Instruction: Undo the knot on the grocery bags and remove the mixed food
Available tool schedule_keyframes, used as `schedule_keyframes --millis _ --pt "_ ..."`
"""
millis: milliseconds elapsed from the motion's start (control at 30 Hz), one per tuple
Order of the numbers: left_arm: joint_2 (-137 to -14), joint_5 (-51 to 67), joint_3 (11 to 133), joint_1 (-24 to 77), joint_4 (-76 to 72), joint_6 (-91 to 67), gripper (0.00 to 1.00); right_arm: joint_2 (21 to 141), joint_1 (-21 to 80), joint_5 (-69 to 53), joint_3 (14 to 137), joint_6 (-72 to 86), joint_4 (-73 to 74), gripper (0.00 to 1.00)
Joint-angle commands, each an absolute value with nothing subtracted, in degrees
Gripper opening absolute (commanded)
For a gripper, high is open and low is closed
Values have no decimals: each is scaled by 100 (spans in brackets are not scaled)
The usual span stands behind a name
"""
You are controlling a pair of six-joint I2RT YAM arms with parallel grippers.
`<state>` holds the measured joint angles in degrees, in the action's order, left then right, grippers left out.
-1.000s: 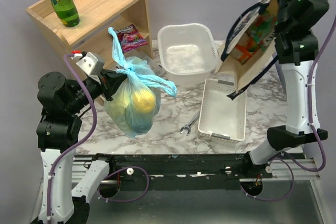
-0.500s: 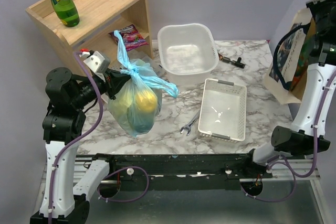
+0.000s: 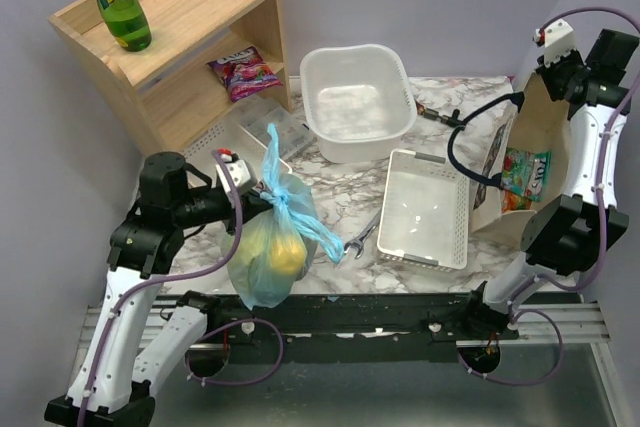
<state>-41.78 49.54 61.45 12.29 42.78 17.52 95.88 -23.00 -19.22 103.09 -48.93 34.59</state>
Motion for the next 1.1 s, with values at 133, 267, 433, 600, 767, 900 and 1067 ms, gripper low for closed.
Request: schedule_keyframes --millis 133,267,433,600,767,900,1067 --pt "-4297 4469 5279 2091 3497 2207 0 10205 -1989 -2579 11047 -4070 2679 33" --pt "-4836 4472 5199 2248 2894 1889 0 10377 -1893 -2466 11559 -3764 2958 72" --pt "-5596 4504 5286 2352 1976 1347 0 10205 -1890 -2420 12094 -3185 3622 93" --pt "-6206 4583 5296 2380 1048 923 0 9858 -1836 -2836 12384 -2681 4414 97" --pt "-6548 4543 4940 2417 1119 1660 0 9486 -1121 -3296 12251 -2106 5123 97" --pt "-6617 4503 4707 2404 1917 2642 54 9076 -128 -3418 11168 -1779 5017 97" --pt "-5929 4533 4496 2207 2365 3079 70 8766 949 -3994 10179 -1587 4700 97"
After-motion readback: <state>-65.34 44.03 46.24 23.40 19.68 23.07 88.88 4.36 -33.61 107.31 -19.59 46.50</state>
